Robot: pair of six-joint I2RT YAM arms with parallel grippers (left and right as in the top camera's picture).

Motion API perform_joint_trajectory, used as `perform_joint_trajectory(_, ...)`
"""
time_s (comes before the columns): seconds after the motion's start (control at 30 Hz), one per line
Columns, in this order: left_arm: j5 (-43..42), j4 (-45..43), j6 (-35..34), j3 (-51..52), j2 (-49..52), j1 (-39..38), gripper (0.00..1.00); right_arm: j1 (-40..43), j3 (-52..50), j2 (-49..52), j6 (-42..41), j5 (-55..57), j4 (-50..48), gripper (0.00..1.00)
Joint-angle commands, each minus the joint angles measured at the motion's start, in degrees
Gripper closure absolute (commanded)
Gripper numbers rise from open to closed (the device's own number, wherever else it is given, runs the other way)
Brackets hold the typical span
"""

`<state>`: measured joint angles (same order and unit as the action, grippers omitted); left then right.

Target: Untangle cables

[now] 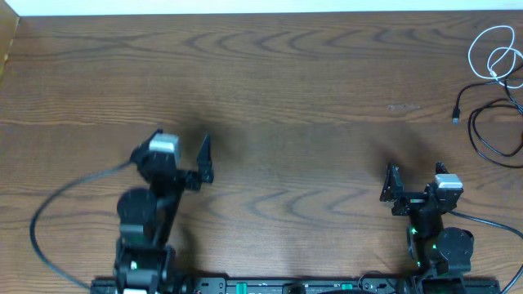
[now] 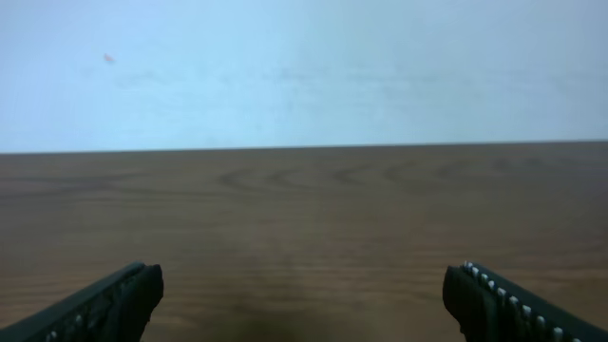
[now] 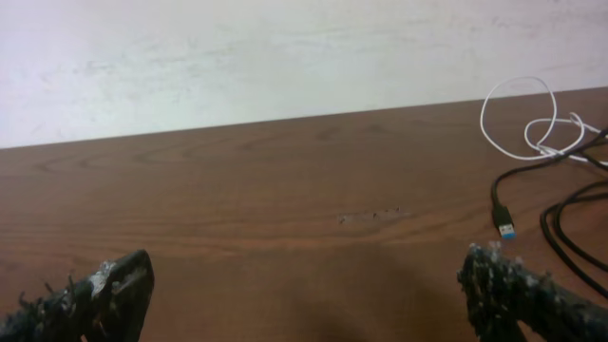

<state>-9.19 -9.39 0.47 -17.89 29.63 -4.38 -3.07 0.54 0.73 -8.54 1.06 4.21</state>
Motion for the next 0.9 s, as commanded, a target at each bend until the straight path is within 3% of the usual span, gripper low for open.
perform_joint_trajectory(0.0, -0.85, -1.88, 1.49, 5.01, -7.34, 1.88, 0.01, 0.20, -0.22, -0.35, -0.42, -0.13, 0.04, 0.01)
perform_joint_trajectory(0.53, -0.72, -1.01, 2.29, 17.66, -27.26, 6.25, 0.01, 0.20, -0.22, -0.35, -0.42, -0.13, 0.04, 0.01)
perform_joint_trajectory(0.87, -0.68, 13.00, 2.29, 17.66, -29.57, 7.41, 0.01, 0.20, -0.22, -0.35, -0.42, -0.13, 0.04, 0.01)
